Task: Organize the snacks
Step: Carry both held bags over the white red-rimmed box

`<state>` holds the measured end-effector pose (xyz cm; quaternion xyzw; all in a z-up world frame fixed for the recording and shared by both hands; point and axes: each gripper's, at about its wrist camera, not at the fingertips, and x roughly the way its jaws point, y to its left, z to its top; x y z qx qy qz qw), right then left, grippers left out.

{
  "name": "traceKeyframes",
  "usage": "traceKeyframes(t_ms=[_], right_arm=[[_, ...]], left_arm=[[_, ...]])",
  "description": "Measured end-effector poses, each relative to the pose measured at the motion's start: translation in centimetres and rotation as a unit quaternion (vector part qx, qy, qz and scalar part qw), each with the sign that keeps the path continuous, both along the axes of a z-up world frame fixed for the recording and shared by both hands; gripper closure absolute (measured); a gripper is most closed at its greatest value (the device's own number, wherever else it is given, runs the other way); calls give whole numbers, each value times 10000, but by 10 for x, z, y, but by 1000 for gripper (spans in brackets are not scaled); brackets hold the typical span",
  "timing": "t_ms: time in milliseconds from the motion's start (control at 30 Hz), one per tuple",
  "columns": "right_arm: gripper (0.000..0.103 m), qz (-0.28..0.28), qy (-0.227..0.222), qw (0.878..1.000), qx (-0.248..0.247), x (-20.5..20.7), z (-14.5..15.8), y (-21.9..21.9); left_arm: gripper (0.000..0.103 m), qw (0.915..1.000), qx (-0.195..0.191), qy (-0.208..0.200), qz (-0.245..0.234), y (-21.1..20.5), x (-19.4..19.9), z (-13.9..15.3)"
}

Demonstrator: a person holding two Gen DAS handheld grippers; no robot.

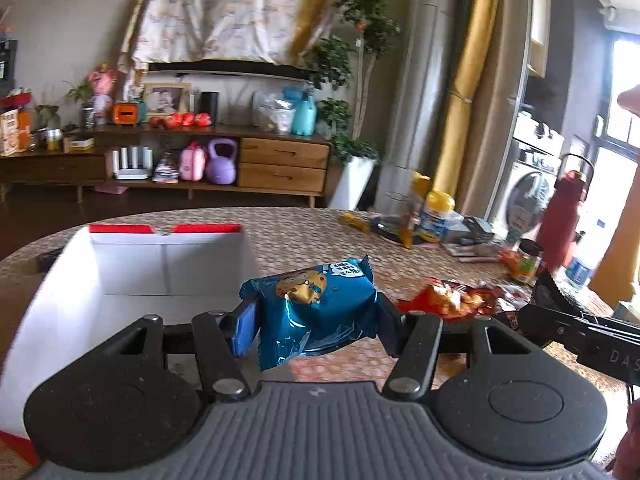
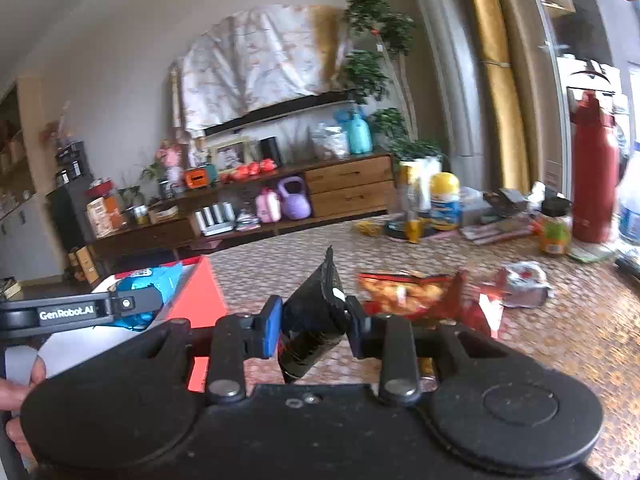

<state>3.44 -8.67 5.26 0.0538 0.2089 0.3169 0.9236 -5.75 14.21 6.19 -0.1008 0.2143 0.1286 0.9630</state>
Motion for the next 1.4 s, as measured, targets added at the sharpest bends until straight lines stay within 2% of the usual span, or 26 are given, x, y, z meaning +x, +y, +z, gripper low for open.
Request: traceKeyframes(t_ms=[333,833,1400], right_arm=[[71,686,-188,9975,-47,-17,17,56],[71,1599,-384,9862,-210,-31,33,139],[71,1984,-157,9773,-723,-40,1,180]], left_arm=[[45,9991,58,-7,414,37,-22,5],[45,9963,-30,151,846,82,-35,-7],[45,9933,-252,474,1022,106,-30,-37]])
